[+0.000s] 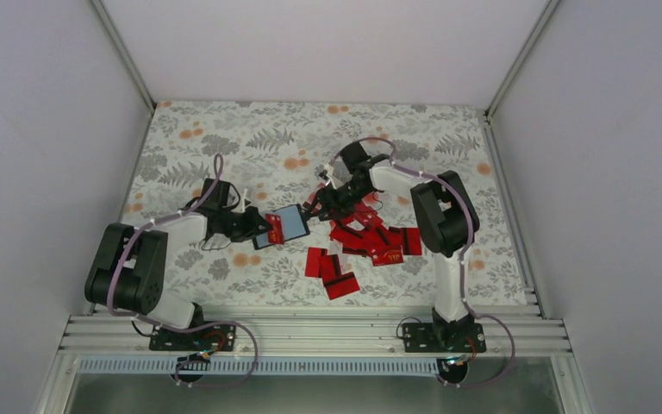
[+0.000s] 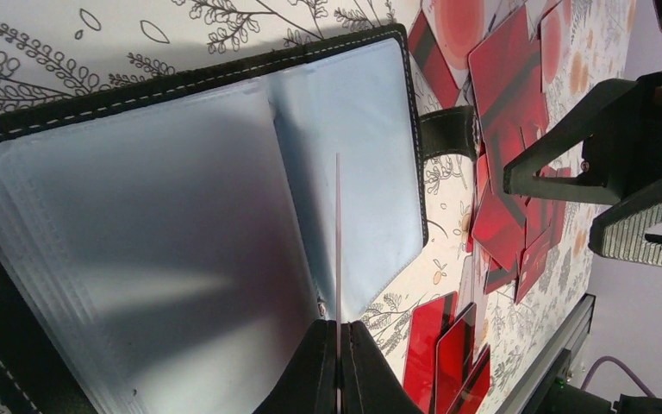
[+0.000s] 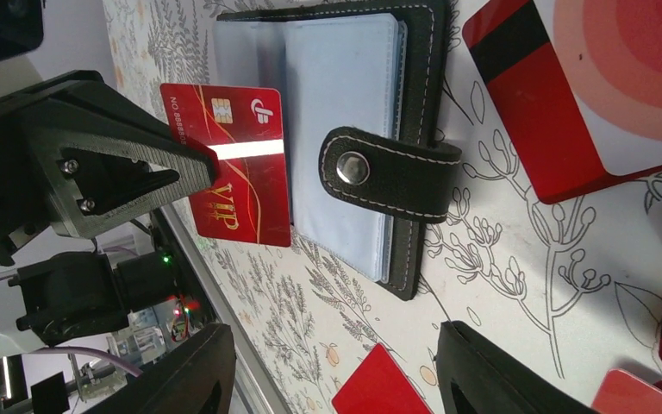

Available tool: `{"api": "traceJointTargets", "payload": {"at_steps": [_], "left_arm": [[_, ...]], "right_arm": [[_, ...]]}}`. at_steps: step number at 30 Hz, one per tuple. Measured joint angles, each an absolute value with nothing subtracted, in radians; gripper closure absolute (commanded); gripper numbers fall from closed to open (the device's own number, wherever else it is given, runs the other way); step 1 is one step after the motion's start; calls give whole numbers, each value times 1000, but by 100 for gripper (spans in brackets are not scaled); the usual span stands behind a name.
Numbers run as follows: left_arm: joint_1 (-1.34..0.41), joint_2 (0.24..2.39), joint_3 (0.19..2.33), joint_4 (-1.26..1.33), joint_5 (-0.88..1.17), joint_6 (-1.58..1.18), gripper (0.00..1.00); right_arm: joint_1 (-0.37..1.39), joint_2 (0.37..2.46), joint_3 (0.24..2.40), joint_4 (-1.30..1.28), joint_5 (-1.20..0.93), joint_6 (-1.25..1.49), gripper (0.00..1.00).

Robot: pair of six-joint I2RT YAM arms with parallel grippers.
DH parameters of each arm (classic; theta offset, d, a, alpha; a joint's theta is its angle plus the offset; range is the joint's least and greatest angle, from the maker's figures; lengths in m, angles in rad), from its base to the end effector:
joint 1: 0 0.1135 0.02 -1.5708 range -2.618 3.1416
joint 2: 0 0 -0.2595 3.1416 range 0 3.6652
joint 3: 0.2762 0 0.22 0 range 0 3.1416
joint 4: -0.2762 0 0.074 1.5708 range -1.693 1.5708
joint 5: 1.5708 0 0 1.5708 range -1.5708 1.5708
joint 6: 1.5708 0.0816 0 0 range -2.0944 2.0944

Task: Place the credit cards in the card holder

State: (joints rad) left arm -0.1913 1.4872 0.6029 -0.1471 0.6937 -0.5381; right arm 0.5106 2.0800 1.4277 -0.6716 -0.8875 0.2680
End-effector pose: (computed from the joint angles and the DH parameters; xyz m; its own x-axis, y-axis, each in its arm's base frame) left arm 0.2347 -0.0986 0.1291 -0.9635 -0.2148 -0.1599 -0.0293 0.6782 -0.7343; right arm 0.3022 0.2418 0.1376 -0.9413 -0.3356 -0.0365 -0.2330 0.5673 0.7898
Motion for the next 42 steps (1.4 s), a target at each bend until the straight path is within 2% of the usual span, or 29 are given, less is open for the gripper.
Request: {"api": "traceJointTargets", "payload": {"at_steps": [21, 42], "left_arm": [[-159, 1578, 617, -185, 803, -538, 98], [-136, 1606, 651, -215, 822, -540, 98]], "right_arm": [[511, 2085, 1377, -679, -909, 208, 40], [511, 2086, 1377, -678, -916, 208, 40]]}}
